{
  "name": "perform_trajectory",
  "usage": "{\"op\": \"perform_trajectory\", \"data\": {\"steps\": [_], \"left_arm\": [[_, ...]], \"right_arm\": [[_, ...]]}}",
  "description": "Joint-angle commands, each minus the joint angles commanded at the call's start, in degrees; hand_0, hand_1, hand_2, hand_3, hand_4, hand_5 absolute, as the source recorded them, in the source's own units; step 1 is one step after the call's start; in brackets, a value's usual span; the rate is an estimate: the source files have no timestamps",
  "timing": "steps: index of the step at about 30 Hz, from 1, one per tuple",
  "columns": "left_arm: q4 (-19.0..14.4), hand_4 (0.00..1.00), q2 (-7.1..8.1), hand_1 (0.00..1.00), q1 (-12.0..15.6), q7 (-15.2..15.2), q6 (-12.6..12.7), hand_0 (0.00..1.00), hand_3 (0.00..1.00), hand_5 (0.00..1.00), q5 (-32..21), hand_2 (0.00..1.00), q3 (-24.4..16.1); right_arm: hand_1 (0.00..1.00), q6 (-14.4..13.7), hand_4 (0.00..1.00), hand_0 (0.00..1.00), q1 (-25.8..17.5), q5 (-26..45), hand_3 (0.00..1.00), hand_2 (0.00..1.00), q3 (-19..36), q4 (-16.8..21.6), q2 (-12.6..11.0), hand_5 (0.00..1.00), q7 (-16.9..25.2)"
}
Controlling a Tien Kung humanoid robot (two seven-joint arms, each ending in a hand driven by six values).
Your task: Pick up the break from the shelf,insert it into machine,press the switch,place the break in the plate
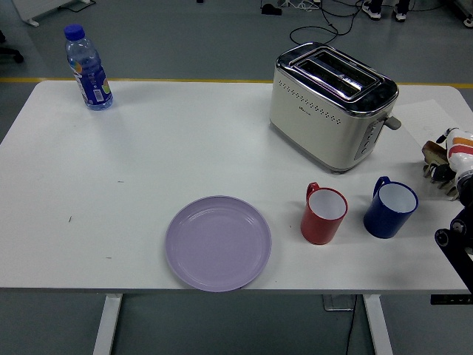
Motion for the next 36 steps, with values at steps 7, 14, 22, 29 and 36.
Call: {"op": "perform_trajectory", "data": {"steps": [7,14,22,29,36], "left_arm": [[0.0,0.51,0.04,0.5,-0.09,-0.03,-0.01,0.418,0.7,0.998,-0.05,0.595,0.04],[0.0,0.51,0.04,0.5,-0.13,-0.07,-0.01,0.419,0.699,0.998,-0.21,0.595,0.12],[0.0,0.51,0.01,0.5,-0.1,-0.01,-0.02,0.419,0.698,0.998,-0.22,0.595,0.14],[0.0,0.512,-0.05,0.5,0.03,0.08,0.02,0.419,0.7,0.998,-0.08,0.595,0.0],[0.0,0.511,-0.14,0.5,0.34,0.17,0.06,0.419,0.701,0.998,0.26,0.595,-0.26]], "right_arm": [[0.494,-0.04,0.688,0.514,0.61,0.0,0.639,0.515,-1.09,-0.54,-0.19,0.089,-0.63],[0.464,-1.16,0.64,0.449,1.01,0.0,0.612,0.493,-1.71,-1.62,0.1,0.052,-0.63],[0.422,-3.23,0.477,0.37,1.35,0.0,0.555,0.473,-2.25,-2.92,0.09,0.002,-0.63],[0.407,-5.73,0.416,0.346,1.22,0.0,0.536,0.463,-2.21,-3.3,-0.16,0.002,-0.63],[0.396,-7.48,0.377,0.335,1.25,0.0,0.522,0.454,-1.51,-1.55,-1.28,0.002,-0.63]]}}
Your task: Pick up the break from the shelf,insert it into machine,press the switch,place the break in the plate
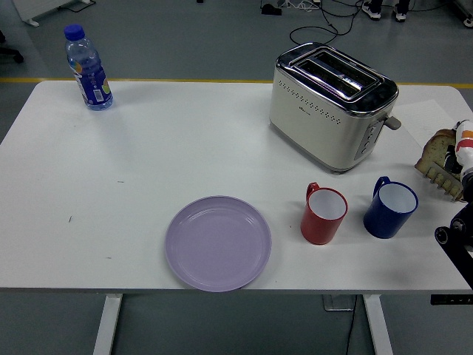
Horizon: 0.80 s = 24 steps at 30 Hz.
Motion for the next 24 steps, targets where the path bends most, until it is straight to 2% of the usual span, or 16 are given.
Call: {"op": "perform_trajectory", "data": {"steps": [9,16,21,24], "left_arm": [[0.0,0.512,0.07,0.501,0.38,0.05,-0.05,0.42,0.702,0.998,0.42,0.595,-0.35],[0.0,0.512,0.13,0.501,0.19,0.0,-0.03,0.419,0.701,0.998,0.14,0.595,-0.27],[0.0,0.512,0.18,0.5,0.0,-0.07,0.0,0.419,0.703,0.998,-0.11,0.596,-0.2],[0.0,0.512,0.18,0.5,-0.1,-0.08,0.02,0.419,0.703,0.998,-0.31,0.596,-0.09]], "right_arm": [[0.393,0.02,0.364,0.34,1.37,0.0,0.52,0.452,0.85,5.73,-4.19,0.002,0.0],[0.384,-0.27,0.367,0.339,5.48,0.0,0.515,0.447,1.4,10.9,-7.04,0.002,0.0],[0.37,-1.22,0.381,0.335,9.04,0.0,0.511,0.435,1.74,13.76,-7.11,0.002,0.0],[0.37,-2.19,0.381,0.335,11.68,0.0,0.511,0.435,1.52,14.85,-5.93,0.002,0.0]]}}
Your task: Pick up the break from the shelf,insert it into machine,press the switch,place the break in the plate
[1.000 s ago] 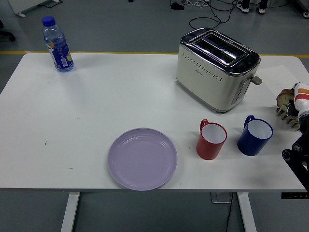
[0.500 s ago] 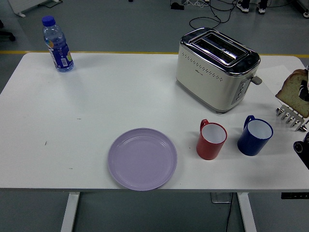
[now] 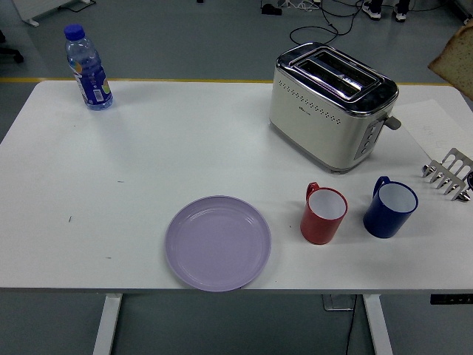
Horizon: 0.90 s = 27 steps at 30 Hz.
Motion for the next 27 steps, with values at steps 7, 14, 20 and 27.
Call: {"op": "perform_trajectory", "data": {"steps": [7,14,20,27], "left_arm": [[0.0,0.512,0.1,0.498,-0.3,0.01,-0.05,0.419,0.703,0.998,-0.35,0.596,0.4],[0.0,0.511,0.12,0.499,-0.33,0.04,-0.01,0.419,0.702,0.998,-0.43,0.594,0.53],[0.0,0.51,0.14,0.498,-0.35,0.06,-0.02,0.419,0.702,0.998,-0.5,0.594,0.68],[0.0,0.509,0.26,0.498,-0.39,0.08,-0.1,0.418,0.699,0.998,-0.42,0.594,0.85]], "right_arm": [[0.361,-1.22,0.391,0.327,5.98,0.0,0.508,0.428,-2.65,-1.77,4.45,0.002,0.57],[0.363,-1.64,0.39,0.319,9.94,0.0,0.509,0.43,-5.65,-5.33,8.87,0.002,1.45],[0.361,-2.19,0.394,0.326,12.26,0.0,0.511,0.43,-8.73,-8.08,12.38,0.002,1.89],[0.358,-3.02,0.401,0.329,13.5,0.0,0.51,0.428,-11.15,-12.16,16.33,0.002,2.3]]}}
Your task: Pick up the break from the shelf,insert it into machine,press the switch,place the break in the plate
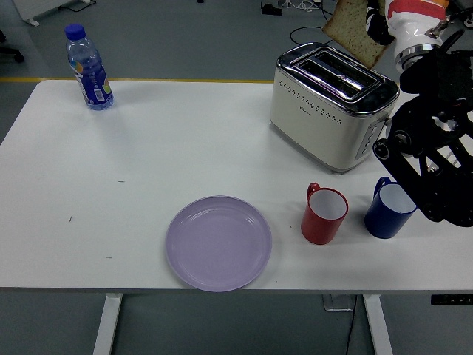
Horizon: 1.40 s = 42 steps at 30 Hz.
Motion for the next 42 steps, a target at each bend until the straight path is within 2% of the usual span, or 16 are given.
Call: {"op": "perform_trajectory", "data": {"steps": [9,27,35,39,40,42], "left_arm": [[0.0,0.511,0.02,0.497,-0.2,0.0,0.03,0.418,0.696,0.998,0.0,0.593,0.16],[0.0,0.514,-0.01,0.495,-0.23,0.27,0.05,0.418,0.693,0.998,0.81,0.591,0.05],[0.0,0.514,-0.02,0.495,-0.15,0.34,0.16,0.418,0.693,0.998,1.28,0.591,-0.14],[0.0,0.514,0.01,0.495,-0.14,0.41,0.17,0.418,0.693,0.998,1.51,0.591,-0.21],[0.0,0.514,0.01,0.495,-0.13,0.39,0.18,0.418,0.693,0.998,1.52,0.591,-0.24],[0.0,0.514,0.03,0.495,-0.16,0.37,0.18,0.418,0.693,0.998,1.48,0.591,-0.2]], "right_arm": [[0.358,-0.79,0.401,0.329,0.23,0.0,0.51,0.425,-1.84,-4.45,2.99,0.002,0.47],[0.357,-3.93,0.411,0.33,0.29,0.0,0.508,0.424,-1.79,-11.73,5.26,0.002,2.73],[0.356,-4.84,0.416,0.327,0.33,0.0,0.509,0.423,-1.79,-13.64,5.78,0.002,3.37],[0.356,-4.42,0.416,0.327,0.68,0.0,0.509,0.423,-1.75,-15.19,6.14,0.002,3.68],[0.438,-3.86,0.458,0.379,0.79,0.0,0.592,0.502,-1.72,-15.7,6.24,0.002,4.0],[0.438,-3.15,0.458,0.379,1.01,0.0,0.592,0.502,-1.72,-16.52,6.41,0.002,4.86]]}}
